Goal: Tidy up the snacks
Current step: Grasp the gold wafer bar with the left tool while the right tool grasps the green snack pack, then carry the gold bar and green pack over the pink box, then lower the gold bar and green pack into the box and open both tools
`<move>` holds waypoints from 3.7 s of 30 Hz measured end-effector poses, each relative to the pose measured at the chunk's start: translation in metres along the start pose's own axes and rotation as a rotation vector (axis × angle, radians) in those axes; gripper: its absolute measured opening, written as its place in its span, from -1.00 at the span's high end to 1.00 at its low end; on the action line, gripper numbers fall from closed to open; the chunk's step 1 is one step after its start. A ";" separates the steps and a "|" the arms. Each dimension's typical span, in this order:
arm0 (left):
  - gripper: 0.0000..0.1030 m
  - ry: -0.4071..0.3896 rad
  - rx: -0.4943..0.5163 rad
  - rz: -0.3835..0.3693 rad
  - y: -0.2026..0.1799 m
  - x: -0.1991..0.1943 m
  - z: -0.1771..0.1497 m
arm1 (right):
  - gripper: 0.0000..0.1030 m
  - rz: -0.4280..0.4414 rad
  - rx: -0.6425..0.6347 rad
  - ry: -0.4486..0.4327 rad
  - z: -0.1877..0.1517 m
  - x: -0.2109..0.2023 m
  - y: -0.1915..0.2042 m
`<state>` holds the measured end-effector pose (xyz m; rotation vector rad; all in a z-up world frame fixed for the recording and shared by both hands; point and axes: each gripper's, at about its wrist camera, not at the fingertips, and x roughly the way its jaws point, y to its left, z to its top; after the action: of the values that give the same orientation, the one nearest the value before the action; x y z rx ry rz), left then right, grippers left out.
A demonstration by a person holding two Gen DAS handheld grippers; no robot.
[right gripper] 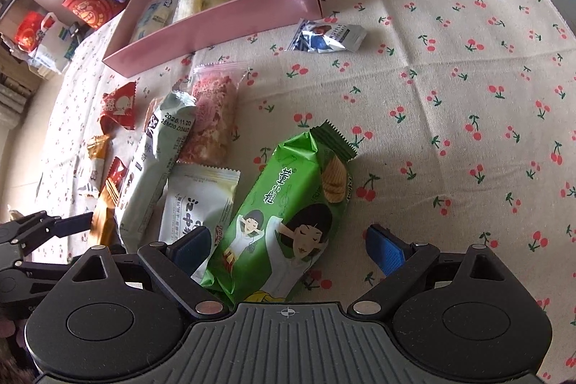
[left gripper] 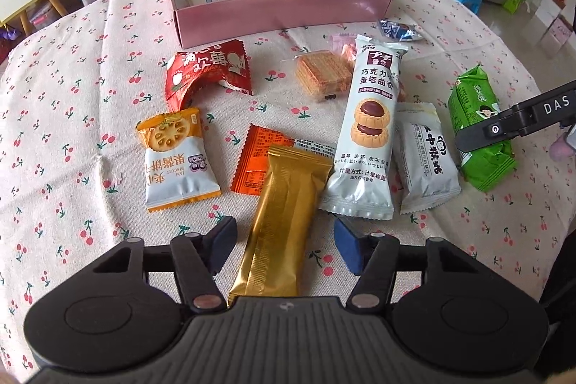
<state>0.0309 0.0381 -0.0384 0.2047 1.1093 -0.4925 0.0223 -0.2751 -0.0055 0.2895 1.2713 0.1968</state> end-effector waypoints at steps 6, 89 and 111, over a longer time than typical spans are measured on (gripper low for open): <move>0.31 0.000 -0.018 0.016 0.005 -0.002 0.002 | -0.81 -0.022 -0.026 -0.015 -0.001 0.001 0.008; 0.49 -0.315 -0.602 -0.141 0.046 0.009 0.123 | 0.19 0.317 0.403 -0.346 0.150 0.022 0.000; 0.48 -0.271 -0.552 -0.066 0.033 0.057 0.207 | -0.37 0.360 0.489 -0.367 0.167 0.020 -0.052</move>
<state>0.2336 -0.0316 -0.0008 -0.3728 0.9479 -0.2475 0.1874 -0.3360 0.0036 0.9355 0.8794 0.1272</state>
